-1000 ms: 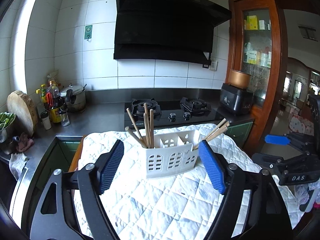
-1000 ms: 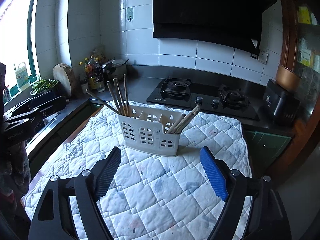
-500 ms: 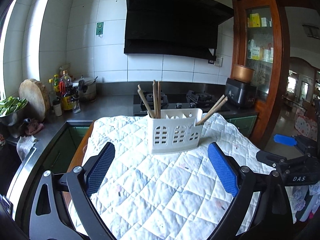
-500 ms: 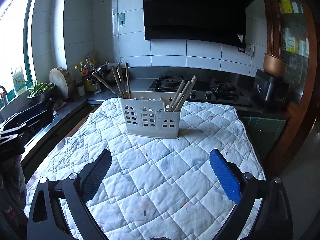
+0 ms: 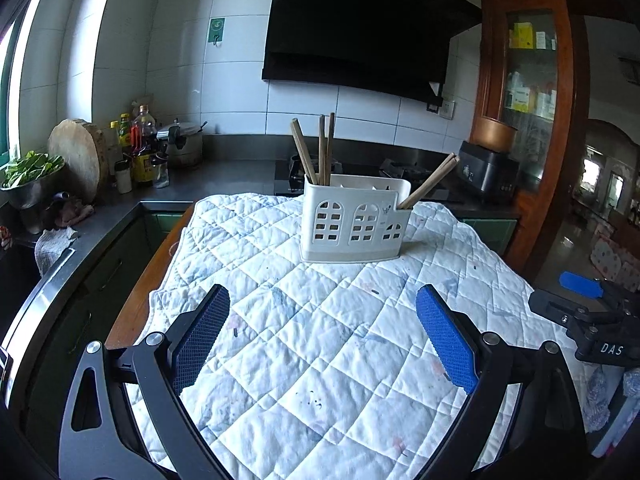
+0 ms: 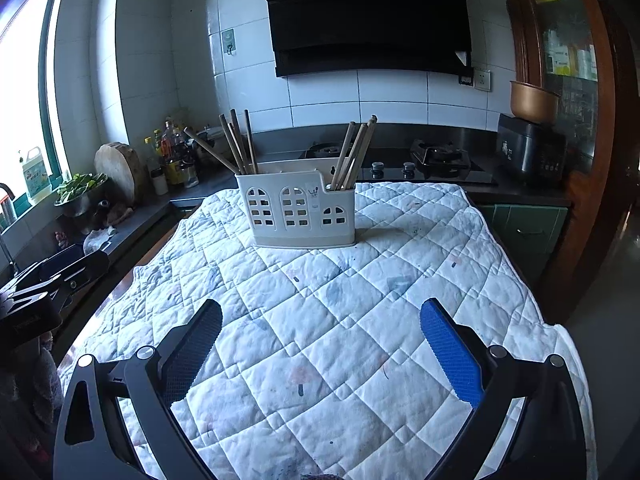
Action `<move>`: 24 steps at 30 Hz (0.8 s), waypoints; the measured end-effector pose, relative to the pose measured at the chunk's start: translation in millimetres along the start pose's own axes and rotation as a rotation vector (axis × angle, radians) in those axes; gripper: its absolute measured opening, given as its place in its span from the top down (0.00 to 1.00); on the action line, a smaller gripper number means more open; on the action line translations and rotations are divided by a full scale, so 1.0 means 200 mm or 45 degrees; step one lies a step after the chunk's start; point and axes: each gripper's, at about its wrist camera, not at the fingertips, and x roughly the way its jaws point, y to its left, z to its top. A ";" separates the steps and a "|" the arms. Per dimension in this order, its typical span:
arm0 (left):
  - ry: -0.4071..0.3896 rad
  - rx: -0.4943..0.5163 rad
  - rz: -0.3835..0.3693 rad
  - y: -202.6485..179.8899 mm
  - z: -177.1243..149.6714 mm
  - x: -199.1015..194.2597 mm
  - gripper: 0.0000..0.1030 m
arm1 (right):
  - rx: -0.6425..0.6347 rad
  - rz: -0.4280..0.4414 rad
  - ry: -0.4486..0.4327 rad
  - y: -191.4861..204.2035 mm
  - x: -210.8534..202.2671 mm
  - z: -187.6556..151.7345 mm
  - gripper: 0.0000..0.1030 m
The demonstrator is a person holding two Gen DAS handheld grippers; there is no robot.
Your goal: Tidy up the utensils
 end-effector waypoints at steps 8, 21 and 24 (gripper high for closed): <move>0.026 0.009 0.023 0.02 -0.08 -0.02 0.09 | -0.020 -0.037 0.023 0.02 0.00 -0.09 0.07; 0.082 -0.016 -0.003 0.05 -0.14 0.00 0.09 | -0.035 -0.034 0.044 0.04 0.01 -0.12 0.07; 0.088 -0.017 -0.003 0.05 -0.15 0.00 0.09 | -0.036 -0.033 0.049 0.04 0.02 -0.12 0.07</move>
